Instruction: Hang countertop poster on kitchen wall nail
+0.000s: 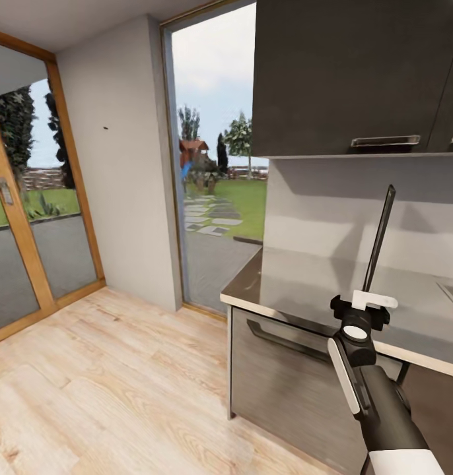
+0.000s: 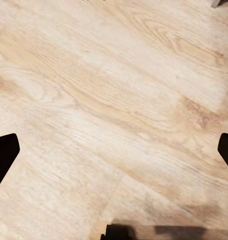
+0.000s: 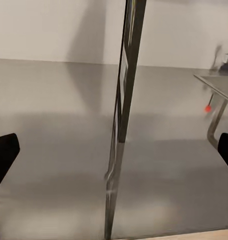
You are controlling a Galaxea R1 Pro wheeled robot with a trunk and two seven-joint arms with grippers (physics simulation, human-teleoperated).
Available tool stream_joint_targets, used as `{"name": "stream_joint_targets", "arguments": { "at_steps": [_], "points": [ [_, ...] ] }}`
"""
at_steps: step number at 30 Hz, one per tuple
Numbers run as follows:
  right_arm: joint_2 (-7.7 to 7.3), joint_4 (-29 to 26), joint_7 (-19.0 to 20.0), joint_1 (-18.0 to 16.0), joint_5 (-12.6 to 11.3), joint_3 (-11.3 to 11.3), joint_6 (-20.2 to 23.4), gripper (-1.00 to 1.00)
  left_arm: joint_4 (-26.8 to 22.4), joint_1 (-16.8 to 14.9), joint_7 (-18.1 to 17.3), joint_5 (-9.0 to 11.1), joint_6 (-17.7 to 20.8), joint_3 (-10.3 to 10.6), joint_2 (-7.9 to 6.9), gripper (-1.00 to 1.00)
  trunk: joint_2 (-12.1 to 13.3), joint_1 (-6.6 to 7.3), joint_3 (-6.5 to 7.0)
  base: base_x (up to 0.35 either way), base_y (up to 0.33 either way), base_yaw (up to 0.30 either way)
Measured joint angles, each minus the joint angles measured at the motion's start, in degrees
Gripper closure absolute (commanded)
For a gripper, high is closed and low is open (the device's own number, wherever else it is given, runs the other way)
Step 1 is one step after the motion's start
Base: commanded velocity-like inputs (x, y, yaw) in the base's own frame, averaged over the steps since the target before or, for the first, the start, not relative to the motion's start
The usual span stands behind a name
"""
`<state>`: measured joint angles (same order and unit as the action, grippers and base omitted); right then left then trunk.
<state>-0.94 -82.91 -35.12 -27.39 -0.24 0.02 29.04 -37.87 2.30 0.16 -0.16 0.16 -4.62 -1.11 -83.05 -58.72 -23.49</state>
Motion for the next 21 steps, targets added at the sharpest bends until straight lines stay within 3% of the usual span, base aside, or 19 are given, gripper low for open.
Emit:
{"name": "stream_joint_targets", "arguments": {
  "at_steps": [7,21],
  "points": [
    [0.00,0.0,0.1,0.0,0.0,0.0,0.0,-1.00,-0.1,0.0,0.0,0.0,0.0,0.0,-1.05,-1.00,0.0,-0.01,0.00,0.095,-0.090,0.000],
    [0.00,0.0,0.1,0.0,-0.1,0.0,0.0,-1.00,-0.1,0.0,0.0,0.0,0.0,0.0,-1.19,-1.00,0.0,-0.01,0.00,0.067,-0.050,0.000]
  ]
}}
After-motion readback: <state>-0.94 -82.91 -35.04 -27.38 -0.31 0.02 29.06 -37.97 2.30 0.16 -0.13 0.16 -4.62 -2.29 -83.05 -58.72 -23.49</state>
